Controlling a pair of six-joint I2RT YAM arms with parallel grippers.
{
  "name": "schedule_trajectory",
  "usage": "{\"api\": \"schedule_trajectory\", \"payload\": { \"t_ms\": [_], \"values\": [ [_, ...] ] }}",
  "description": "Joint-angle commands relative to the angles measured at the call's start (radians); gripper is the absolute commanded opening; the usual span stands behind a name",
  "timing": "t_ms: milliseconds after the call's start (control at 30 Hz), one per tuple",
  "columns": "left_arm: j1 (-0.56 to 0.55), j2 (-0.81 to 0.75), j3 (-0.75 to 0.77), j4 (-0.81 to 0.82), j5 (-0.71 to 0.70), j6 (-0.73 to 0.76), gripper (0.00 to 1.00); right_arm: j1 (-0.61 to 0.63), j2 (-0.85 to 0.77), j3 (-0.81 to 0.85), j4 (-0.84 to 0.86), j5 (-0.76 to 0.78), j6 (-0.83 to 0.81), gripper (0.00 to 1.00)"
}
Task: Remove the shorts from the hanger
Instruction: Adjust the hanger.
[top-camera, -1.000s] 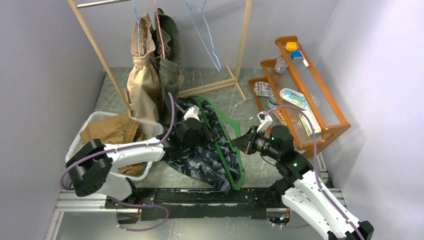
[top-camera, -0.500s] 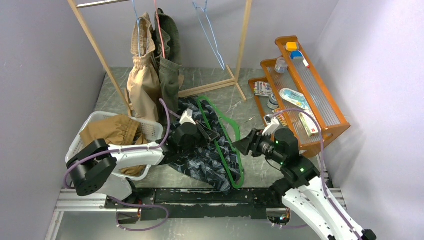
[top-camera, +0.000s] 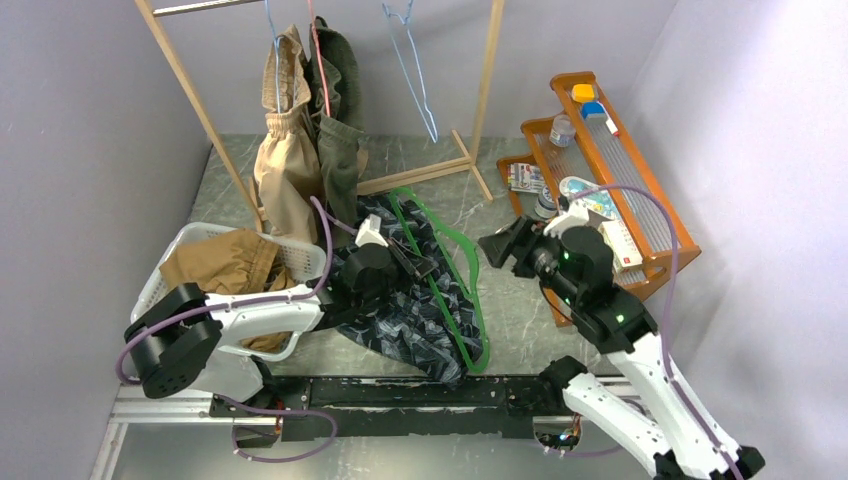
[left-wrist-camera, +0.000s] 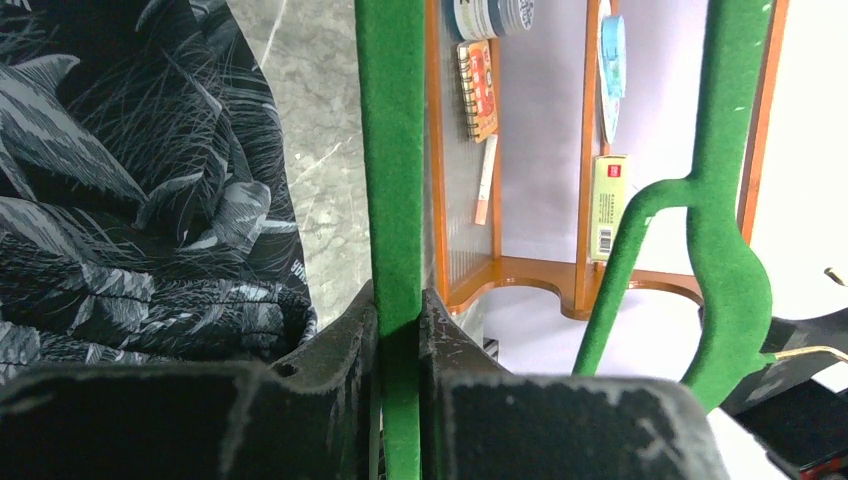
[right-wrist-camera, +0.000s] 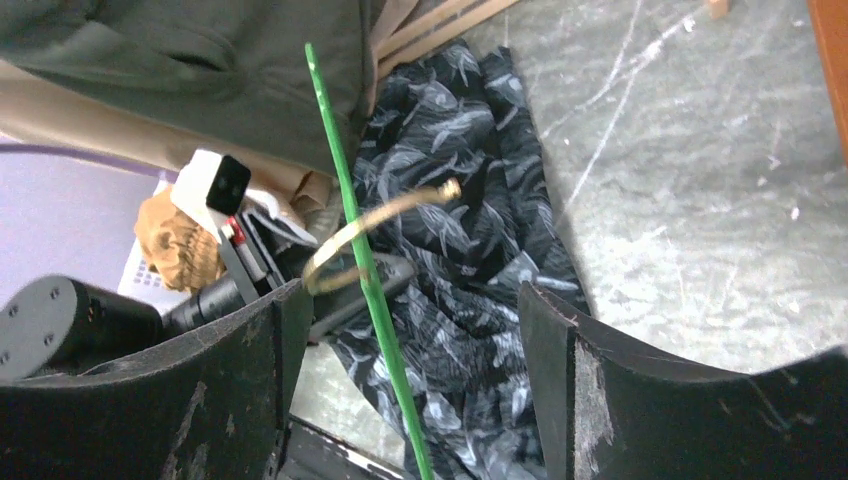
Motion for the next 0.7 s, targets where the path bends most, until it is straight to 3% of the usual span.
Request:
{"api": "schedule_trajectory", "payload": {
  "t_ms": [0, 233, 367, 467, 567, 667],
  "values": [
    [-0.005, -0.045, 0.02, -0.03, -0.055, 0.018, 0.07, -0.001, 0.083, 0.074, 0.084, -0.017, -0.022, 0.78],
    [-0.008, -0.045, 0.036, -0.063, -0.047, 0.046, 0.07, -0.002, 0.173, 0.127, 0.154, -0.036, -0.088, 0.76],
    [-0.008, -0.046, 0.024, -0.053, -0.039, 0.038, 0.07, -0.001, 0.224, 0.179, 0.135, -0.055, -0.158, 0.53],
    [-0.008, -0.046, 0.016, -0.029, -0.038, 0.042, 0.07, -0.001, 0.225, 0.164, 0.169, -0.119, -0.211, 0.46],
    [-0.008, -0.046, 0.022, -0.04, -0.036, 0.034, 0.07, -0.001, 0.217, 0.17, 0.157, -0.116, -0.226, 0.48],
    [-0.009, -0.053, 0.013, -0.02, -0.036, 0.025, 0.07, -0.001, 0.204, 0.17, 0.114, -0.069, -0.223, 0.61]
  ]
}}
